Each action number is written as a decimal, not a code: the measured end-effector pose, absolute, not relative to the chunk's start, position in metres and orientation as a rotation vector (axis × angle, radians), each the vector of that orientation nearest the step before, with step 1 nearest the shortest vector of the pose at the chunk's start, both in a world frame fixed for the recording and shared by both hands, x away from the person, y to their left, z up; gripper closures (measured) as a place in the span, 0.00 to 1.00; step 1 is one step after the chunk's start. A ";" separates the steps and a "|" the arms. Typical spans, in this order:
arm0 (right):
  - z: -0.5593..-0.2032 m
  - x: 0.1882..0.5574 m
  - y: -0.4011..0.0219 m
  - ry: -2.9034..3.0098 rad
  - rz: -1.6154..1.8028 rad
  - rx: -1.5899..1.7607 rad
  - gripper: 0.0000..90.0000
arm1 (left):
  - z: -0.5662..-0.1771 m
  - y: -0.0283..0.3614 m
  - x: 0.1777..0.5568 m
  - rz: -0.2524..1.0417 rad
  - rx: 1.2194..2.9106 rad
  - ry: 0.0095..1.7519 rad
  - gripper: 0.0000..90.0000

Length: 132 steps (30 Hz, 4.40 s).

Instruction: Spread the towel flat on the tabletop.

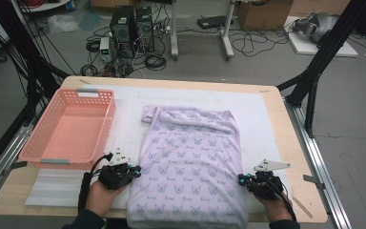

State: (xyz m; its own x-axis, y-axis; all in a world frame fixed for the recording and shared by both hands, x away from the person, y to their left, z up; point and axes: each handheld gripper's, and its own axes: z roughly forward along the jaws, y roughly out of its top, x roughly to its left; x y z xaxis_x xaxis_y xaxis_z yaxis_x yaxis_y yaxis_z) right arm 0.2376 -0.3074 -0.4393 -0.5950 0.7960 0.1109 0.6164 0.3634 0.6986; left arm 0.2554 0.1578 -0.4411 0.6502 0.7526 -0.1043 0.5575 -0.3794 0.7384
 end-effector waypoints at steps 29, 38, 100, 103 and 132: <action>-0.436 0.259 -0.293 2.251 1.040 1.266 0.68 | -0.441 0.143 0.289 0.321 1.963 1.101 0.52; -0.442 0.267 -0.292 2.330 1.032 1.274 0.97 | -0.446 0.134 0.287 0.384 2.028 1.052 0.94; -0.447 0.308 -0.304 2.261 1.109 1.251 0.72 | -0.452 0.148 0.329 0.399 1.946 1.071 0.50; -0.448 0.309 -0.304 2.281 1.086 1.253 0.91 | -0.451 0.142 0.325 0.477 1.992 1.053 0.59; -0.424 0.309 -0.319 2.228 1.174 1.233 0.49 | -0.421 0.159 0.348 0.374 1.853 1.124 0.51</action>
